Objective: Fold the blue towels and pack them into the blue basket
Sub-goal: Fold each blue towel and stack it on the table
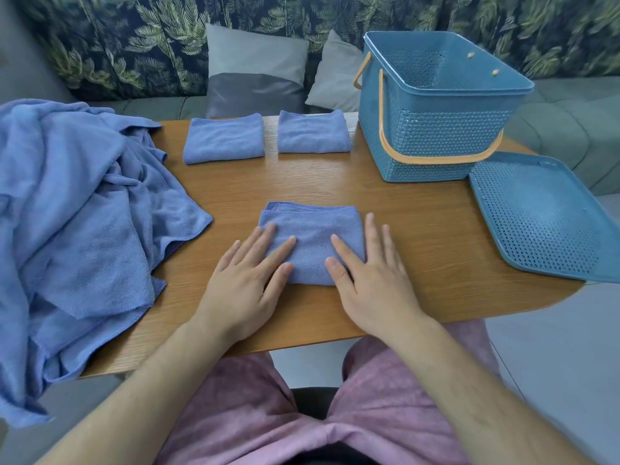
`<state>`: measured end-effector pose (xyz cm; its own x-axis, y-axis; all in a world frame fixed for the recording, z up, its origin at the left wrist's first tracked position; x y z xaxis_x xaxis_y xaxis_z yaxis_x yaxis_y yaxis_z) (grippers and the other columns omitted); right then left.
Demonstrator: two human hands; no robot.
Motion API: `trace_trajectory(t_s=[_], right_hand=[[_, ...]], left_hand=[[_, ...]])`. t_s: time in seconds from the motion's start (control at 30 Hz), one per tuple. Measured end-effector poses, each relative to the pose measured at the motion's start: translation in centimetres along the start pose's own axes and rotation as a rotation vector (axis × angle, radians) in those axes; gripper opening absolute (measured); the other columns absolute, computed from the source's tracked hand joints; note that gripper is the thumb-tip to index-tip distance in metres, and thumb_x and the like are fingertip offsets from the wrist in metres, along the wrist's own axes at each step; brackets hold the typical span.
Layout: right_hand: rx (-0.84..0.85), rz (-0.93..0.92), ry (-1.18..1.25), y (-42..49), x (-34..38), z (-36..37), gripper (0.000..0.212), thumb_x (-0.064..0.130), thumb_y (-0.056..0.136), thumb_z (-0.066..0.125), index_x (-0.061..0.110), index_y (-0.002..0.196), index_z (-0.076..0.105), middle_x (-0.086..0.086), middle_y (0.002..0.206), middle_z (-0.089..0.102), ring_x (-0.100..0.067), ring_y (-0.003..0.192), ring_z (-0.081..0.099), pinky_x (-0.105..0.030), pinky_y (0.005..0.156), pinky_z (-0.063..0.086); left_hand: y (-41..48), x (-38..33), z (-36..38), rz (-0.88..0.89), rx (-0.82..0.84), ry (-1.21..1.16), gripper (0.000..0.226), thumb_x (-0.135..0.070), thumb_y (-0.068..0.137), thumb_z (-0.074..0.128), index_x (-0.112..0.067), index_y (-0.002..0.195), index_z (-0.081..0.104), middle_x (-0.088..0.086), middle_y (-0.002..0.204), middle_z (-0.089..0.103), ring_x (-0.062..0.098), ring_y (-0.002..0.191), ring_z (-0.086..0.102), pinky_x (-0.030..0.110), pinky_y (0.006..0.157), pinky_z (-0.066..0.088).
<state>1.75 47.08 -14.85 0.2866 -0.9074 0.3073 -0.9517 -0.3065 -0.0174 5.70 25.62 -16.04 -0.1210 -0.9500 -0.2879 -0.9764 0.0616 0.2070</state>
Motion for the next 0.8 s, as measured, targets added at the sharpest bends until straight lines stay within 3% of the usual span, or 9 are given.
trace_trajectory(t_s=[0.13,0.2,0.3,0.37,0.47,0.53,0.6,0.7,0.8], right_hand=[[0.072,0.074,0.030,0.0,0.0,0.3,0.057,0.058,0.105,0.022,0.045,0.160,0.012,-0.018,0.169,0.002,-0.031,0.156,-0.011,-0.046,0.125,-0.007],[-0.004,0.013,0.073,0.3,0.6,0.4,0.056,0.051,0.106,0.030,0.038,0.160,0.023,-0.013,0.167,0.018,-0.026,0.156,-0.001,-0.044,0.125,-0.006],[-0.067,-0.018,0.241,1.0,1.2,0.5,0.054,0.039,0.105,0.044,0.029,0.157,0.033,-0.008,0.166,0.022,-0.025,0.154,0.013,-0.039,0.126,0.003],[-0.094,-0.038,0.378,1.2,1.5,0.2,0.054,0.032,0.104,0.051,0.029,0.155,0.037,-0.001,0.166,0.019,-0.018,0.152,0.017,-0.026,0.123,0.011],[-0.091,-0.059,0.550,2.0,2.5,-0.6,0.057,0.020,0.101,0.057,0.031,0.154,0.039,0.006,0.167,0.012,0.010,0.145,0.013,0.007,0.101,0.006],[-0.085,-0.063,0.598,3.4,3.3,-1.3,0.061,0.010,0.097,0.057,0.031,0.152,0.041,0.008,0.167,0.011,0.029,0.129,0.011,0.012,0.090,0.008],[-0.082,-0.075,0.629,5.5,4.7,-2.1,0.066,0.006,0.092,0.056,0.032,0.151,0.043,0.011,0.166,0.012,0.023,0.134,0.013,0.007,0.097,0.015],[-0.090,-0.144,0.654,9.6,7.4,-3.3,0.067,0.008,0.087,0.056,0.029,0.150,0.045,0.013,0.164,0.018,0.004,0.145,0.023,-0.003,0.104,0.026],[-0.068,-0.189,0.624,14.8,10.1,-4.7,0.068,0.011,0.089,0.057,0.029,0.153,0.041,0.013,0.164,0.013,-0.001,0.145,0.025,-0.007,0.106,0.030]], left_hand=[[0.0,0.5,0.2,-0.165,-0.003,0.013,0.073,-0.075,0.091,0.016,-0.044,0.155,0.030,0.011,0.164,0.026,0.024,0.154,0.016,0.040,0.124,0.007],[0.1,0.3,0.1,-0.163,-0.029,-0.013,0.072,-0.074,0.089,0.025,-0.040,0.151,0.040,0.006,0.156,0.040,0.021,0.150,0.026,0.038,0.122,0.008],[0.4,0.4,-0.4,-0.187,-0.043,-0.161,0.069,-0.068,0.087,0.037,-0.032,0.143,0.053,-0.005,0.143,0.049,0.012,0.140,0.037,0.030,0.113,0.014],[0.6,0.5,-0.7,-0.207,-0.065,-0.281,0.061,-0.057,0.089,0.047,-0.026,0.140,0.057,-0.008,0.143,0.048,0.009,0.137,0.039,0.030,0.110,0.020],[1.0,0.4,-1.4,-0.198,-0.132,-0.439,0.046,-0.029,0.098,0.060,-0.017,0.141,0.056,-0.011,0.144,0.041,0.006,0.137,0.039,0.026,0.113,0.033],[1.5,0.8,-2.3,-0.216,-0.177,-0.487,0.043,-0.018,0.098,0.061,-0.017,0.141,0.056,-0.014,0.143,0.038,0.007,0.132,0.043,0.017,0.108,0.035],[2.6,1.6,-3.6,-0.246,-0.222,-0.516,0.042,-0.014,0.098,0.060,-0.017,0.139,0.057,-0.014,0.140,0.039,0.006,0.124,0.047,0.016,0.103,0.037],[5.6,4.2,-6.2,-0.283,-0.292,-0.540,0.038,-0.007,0.099,0.058,-0.017,0.135,0.060,-0.014,0.137,0.044,-0.017,0.113,0.043,0.001,0.095,0.031],[10.3,8.2,-8.9,-0.325,-0.342,-0.474,0.038,-0.008,0.099,0.056,-0.015,0.137,0.059,-0.007,0.141,0.046,-0.005,0.117,0.045,-0.008,0.085,0.024]])
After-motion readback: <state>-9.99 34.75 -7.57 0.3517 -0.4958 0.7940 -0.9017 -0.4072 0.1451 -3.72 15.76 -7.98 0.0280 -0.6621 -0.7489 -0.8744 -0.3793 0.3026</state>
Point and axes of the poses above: each hand's wrist, its own y-axis towards the middle knuckle, its own z-axis out of the palm, x = y × z, the point moved 3 cm from there along y, towards the middle knuckle
